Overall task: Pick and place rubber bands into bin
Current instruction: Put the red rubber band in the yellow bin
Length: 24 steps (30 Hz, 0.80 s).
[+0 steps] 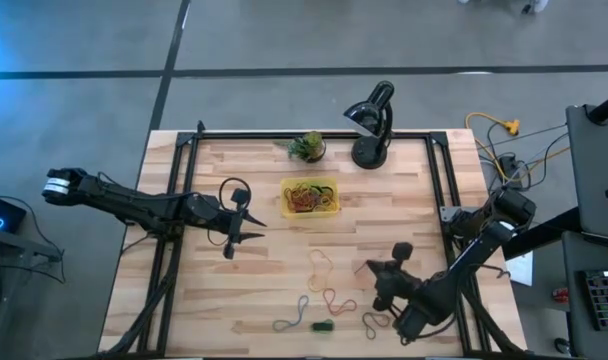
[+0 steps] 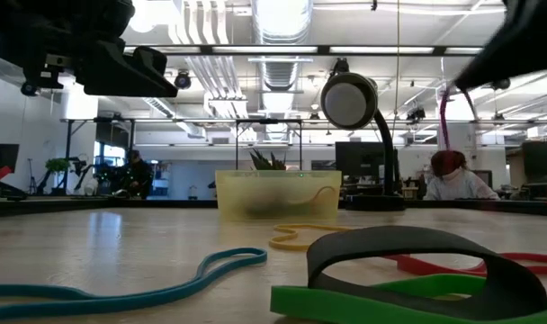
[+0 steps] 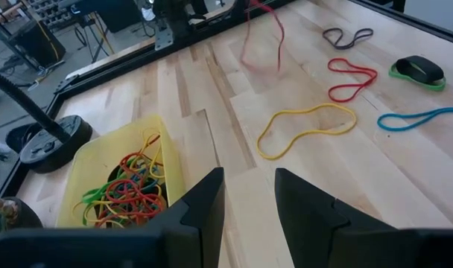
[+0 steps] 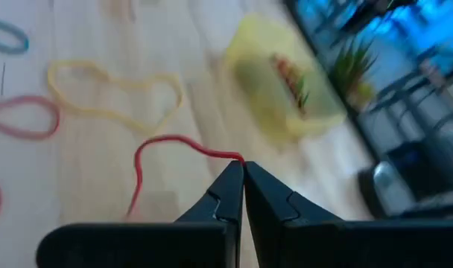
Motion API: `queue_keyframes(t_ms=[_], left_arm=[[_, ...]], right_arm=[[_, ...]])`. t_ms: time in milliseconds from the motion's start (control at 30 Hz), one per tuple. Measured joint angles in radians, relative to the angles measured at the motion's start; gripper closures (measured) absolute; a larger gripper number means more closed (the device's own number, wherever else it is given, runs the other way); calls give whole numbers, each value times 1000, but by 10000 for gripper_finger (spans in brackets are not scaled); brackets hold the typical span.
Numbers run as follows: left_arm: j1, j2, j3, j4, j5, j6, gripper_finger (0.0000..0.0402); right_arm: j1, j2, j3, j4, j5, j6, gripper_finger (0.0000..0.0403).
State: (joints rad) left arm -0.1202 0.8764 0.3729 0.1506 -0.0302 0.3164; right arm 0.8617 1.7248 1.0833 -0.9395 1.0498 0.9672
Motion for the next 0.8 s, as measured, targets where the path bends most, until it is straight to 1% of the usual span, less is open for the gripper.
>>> queue_keyframes(t_ms=[200, 333, 600, 800], left_arm=[[0, 0, 0, 2, 0, 0, 297], [0, 0, 0, 4, 0, 0, 297], [0, 0, 0, 7, 0, 1, 297], [0, 1, -3, 18, 0, 1, 297]], right_arm=[[-87, -2, 58, 0, 137, -146, 395], [-161, -2, 107, 1, 183, -244, 395], [-336, -2, 200, 8, 185, -381, 395], [-441, -3, 228, 41, 184, -467, 395]])
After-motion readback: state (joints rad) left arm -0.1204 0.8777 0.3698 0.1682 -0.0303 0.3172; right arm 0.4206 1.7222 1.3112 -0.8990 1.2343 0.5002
